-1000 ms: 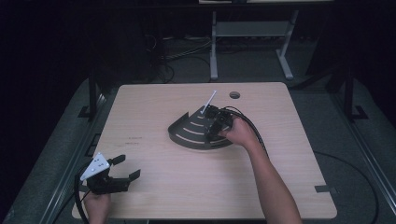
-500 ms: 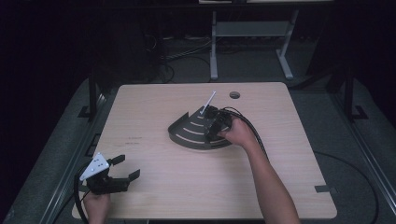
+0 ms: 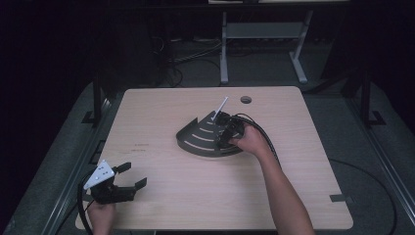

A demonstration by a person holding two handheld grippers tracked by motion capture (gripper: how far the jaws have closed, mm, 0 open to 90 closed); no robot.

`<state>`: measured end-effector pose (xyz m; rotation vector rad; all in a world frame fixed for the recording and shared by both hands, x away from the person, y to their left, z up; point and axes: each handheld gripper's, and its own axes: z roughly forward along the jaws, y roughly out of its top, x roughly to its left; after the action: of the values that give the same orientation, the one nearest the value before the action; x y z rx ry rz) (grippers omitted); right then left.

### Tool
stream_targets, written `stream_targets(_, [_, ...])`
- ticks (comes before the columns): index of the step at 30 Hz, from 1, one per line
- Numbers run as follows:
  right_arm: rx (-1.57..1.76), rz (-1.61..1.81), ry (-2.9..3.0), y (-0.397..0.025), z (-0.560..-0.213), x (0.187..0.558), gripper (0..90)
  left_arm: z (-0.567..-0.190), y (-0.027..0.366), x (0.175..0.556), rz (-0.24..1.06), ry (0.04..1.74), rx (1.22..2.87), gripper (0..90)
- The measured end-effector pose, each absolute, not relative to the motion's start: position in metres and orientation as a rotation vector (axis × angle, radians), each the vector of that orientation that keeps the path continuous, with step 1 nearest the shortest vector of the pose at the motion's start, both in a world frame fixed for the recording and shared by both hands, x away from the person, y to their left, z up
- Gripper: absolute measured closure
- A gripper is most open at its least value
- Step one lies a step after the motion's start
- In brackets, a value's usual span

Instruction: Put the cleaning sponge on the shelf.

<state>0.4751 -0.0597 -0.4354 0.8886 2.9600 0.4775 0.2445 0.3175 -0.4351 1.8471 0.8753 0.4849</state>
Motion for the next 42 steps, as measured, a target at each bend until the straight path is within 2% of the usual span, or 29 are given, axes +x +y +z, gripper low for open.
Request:
stream_targets(15, [0.902, 0.525, 2.947, -0.065, -0.425, 0.472, 21.6, -0.435, 0.316, 0.245, 0.484, 0.875, 1.852, 13.7])
stream_targets(42, [0.894, 0.602, 2.918, -0.081, -0.404, 0.462, 19.9, -0.436, 0.314, 0.248, 0.474, 0.879, 1.852, 13.7])
